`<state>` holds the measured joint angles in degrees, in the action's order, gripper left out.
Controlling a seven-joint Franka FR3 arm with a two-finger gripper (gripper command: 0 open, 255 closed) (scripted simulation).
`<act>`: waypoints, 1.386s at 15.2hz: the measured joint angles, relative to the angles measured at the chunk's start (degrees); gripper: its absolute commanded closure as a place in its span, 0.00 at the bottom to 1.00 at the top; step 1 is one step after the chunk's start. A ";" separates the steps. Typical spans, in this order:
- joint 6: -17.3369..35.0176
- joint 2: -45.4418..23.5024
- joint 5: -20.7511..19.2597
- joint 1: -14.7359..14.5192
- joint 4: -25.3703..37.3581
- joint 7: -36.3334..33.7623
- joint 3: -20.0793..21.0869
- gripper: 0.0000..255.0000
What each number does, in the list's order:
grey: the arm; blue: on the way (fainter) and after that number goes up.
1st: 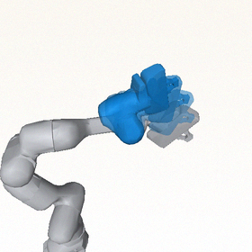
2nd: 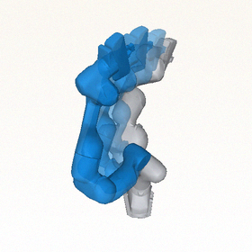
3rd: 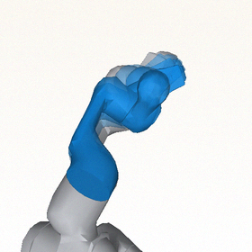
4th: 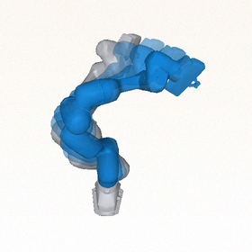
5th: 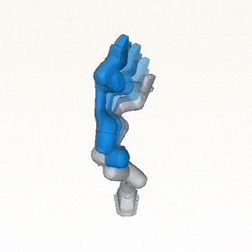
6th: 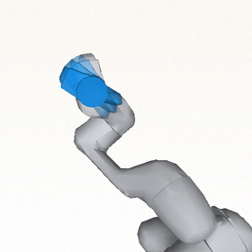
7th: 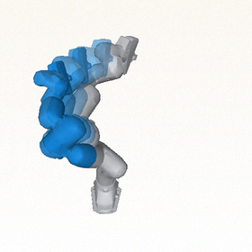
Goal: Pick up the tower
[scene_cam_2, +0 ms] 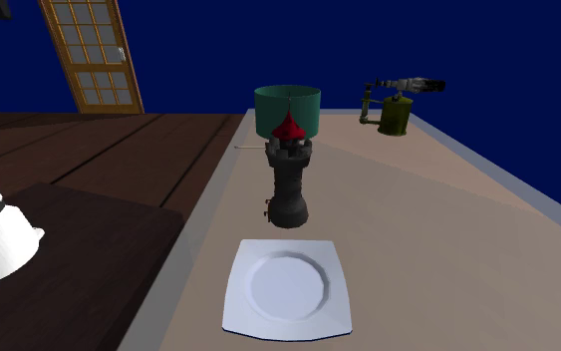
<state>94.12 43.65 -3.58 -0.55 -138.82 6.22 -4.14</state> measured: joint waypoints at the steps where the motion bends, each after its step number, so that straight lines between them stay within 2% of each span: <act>1: 0.00 0.00 0.00 0.00 0.00 0.00 0.00 0.00; 4: 0.59 0.06 2.72 0.09 -0.99 -6.68 3.44 0.00; 12: 4.49 -2.55 12.67 0.70 -2.33 -31.86 15.83 0.00; 17: 8.10 -8.91 17.41 1.97 1.36 -47.84 23.64 0.00; 21: 11.86 -16.24 19.16 3.91 6.00 -60.72 29.85 0.00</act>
<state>105.98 27.40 15.58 3.36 -132.81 -54.50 25.71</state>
